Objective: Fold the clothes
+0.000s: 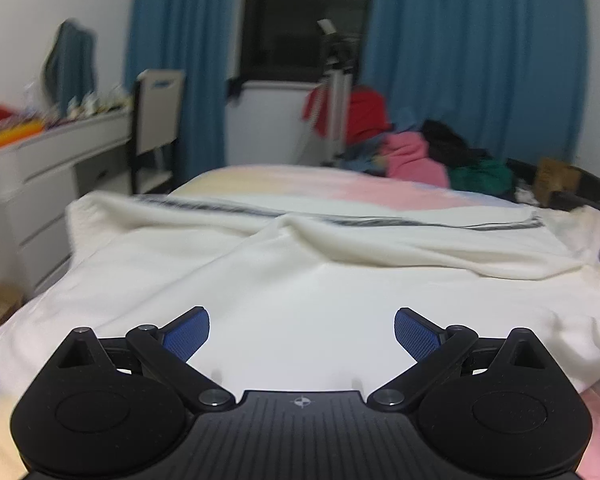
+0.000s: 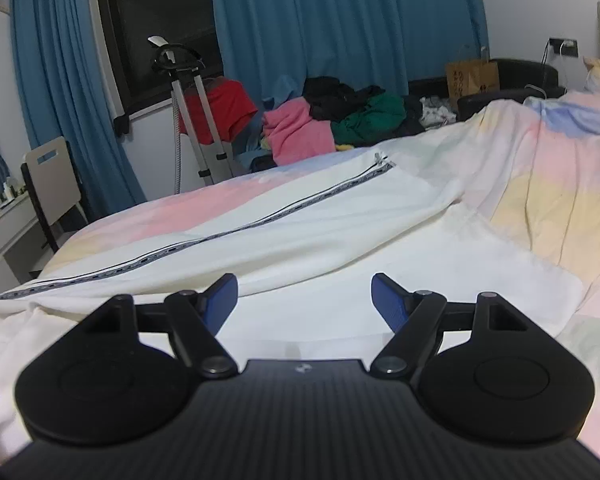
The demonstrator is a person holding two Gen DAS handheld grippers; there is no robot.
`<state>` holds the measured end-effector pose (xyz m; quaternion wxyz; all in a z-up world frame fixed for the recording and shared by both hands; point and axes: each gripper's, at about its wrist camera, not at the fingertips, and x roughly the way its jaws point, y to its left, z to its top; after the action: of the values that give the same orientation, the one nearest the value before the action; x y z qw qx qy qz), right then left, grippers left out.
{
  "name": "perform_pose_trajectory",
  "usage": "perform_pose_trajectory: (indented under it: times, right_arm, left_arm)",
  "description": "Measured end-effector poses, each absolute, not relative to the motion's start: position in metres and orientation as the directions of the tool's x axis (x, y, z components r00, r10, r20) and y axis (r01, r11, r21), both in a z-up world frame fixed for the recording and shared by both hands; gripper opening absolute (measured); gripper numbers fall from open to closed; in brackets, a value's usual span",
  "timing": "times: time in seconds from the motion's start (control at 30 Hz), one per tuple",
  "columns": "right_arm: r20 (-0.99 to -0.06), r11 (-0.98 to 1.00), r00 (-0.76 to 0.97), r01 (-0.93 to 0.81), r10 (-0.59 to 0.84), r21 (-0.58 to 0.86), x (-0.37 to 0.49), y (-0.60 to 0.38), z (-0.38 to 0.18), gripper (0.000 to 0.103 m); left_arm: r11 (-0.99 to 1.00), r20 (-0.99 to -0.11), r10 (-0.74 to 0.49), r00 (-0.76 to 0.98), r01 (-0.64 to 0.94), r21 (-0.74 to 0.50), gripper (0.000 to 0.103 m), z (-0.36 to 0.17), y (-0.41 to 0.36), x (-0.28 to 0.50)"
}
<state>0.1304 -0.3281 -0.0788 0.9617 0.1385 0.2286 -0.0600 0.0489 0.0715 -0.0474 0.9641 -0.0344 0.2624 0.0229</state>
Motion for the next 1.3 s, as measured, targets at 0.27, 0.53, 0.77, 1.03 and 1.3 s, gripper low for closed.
perform_pose_trajectory:
  times: [0.27, 0.53, 0.77, 1.03, 1.3]
  right_arm:
    - [-0.475, 0.962, 0.877, 0.19, -0.076, 0.196, 0.131, -0.328, -0.081, 0.075]
    - [-0.5, 0.965, 0.86, 0.207, -0.102, 0.159, 0.134, -0.33, -0.084, 0.075]
    - [-0.515, 0.968, 0.844, 0.23, -0.147, 0.101, 0.136, -0.328, -0.086, 0.075]
    - [-0.585, 0.84, 0.799, 0.409, -0.14, 0.357, 0.137, -0.392, -0.099, 0.075]
    - [-0.647, 0.608, 0.724, 0.631, -0.239, 0.482, 0.12, -0.468, -0.129, 0.075]
  left_arm:
    - [0.94, -0.629, 0.0, 0.777, -0.214, -0.265, 0.1, -0.035, 0.146, 0.036]
    - [0.85, -0.708, 0.206, 0.675, -0.482, -0.212, 0.1, -0.038, 0.231, 0.05]
    - [0.789, -0.723, 0.252, 0.643, -0.569, -0.231, 0.1, -0.052, 0.273, 0.052]
    - [0.589, -0.654, 0.184, 0.734, -0.615, -0.524, 0.1, -0.045, 0.302, 0.002]
    - [0.39, -0.647, 0.057, 0.76, -0.614, -0.687, 0.099, -0.065, 0.326, -0.019]
